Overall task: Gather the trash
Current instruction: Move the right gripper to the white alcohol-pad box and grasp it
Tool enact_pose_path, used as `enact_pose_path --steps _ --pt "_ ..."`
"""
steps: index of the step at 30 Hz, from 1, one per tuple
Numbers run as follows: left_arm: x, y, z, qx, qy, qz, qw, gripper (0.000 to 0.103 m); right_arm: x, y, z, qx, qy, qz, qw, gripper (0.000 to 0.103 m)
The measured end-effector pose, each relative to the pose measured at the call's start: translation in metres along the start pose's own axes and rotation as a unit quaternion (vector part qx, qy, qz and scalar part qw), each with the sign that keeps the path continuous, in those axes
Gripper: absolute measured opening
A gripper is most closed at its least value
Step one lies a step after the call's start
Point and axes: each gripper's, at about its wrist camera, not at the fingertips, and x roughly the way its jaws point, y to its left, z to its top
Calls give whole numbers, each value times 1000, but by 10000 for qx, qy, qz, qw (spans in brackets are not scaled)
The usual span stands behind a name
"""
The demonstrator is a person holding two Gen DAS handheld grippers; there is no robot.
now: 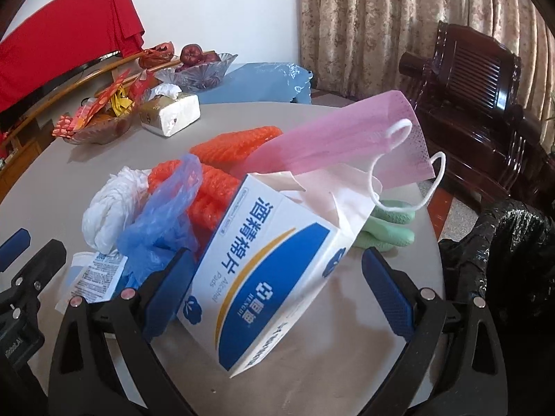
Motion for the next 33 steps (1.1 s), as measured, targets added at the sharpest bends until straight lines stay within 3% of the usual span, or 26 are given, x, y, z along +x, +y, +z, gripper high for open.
enact_pose_path --steps 6,12,14,17,20,22,24,25,26,33 --pt "3 -3 -1 -7 23 -52 10000 82 -14 -15 -7 -213 112 -246 9994 94" --pt "4 -12 -4 20 85 -130 9999 82 -16 -33 -15 183 477 -196 9985 93" --pt "3 -14 -4 37 76 -142 9999 82 -14 -33 -15 196 555 0 9983 72" --pt "1 -15 -3 50 58 -149 9999 82 -15 -32 -15 228 624 133 9977 65" --pt "1 -17 -3 55 54 -158 9998 82 -20 -36 -13 258 635 296 9972 27" --pt "2 -17 -2 31 72 -170 9998 82 -21 -41 -13 301 719 360 9963 23" --pt "4 -17 -3 4 102 -181 9998 82 -21 -44 -15 298 867 239 9955 27" --pt "4 -18 -3 -2 110 -186 9998 82 -23 -46 -15 368 832 226 9956 39" --pt "4 -18 -3 -4 115 -185 9998 82 -24 -47 -15 446 840 172 9953 58" --pt "1 -19 -1 39 27 -167 9998 82 -24 -35 -14 575 770 164 9952 74"
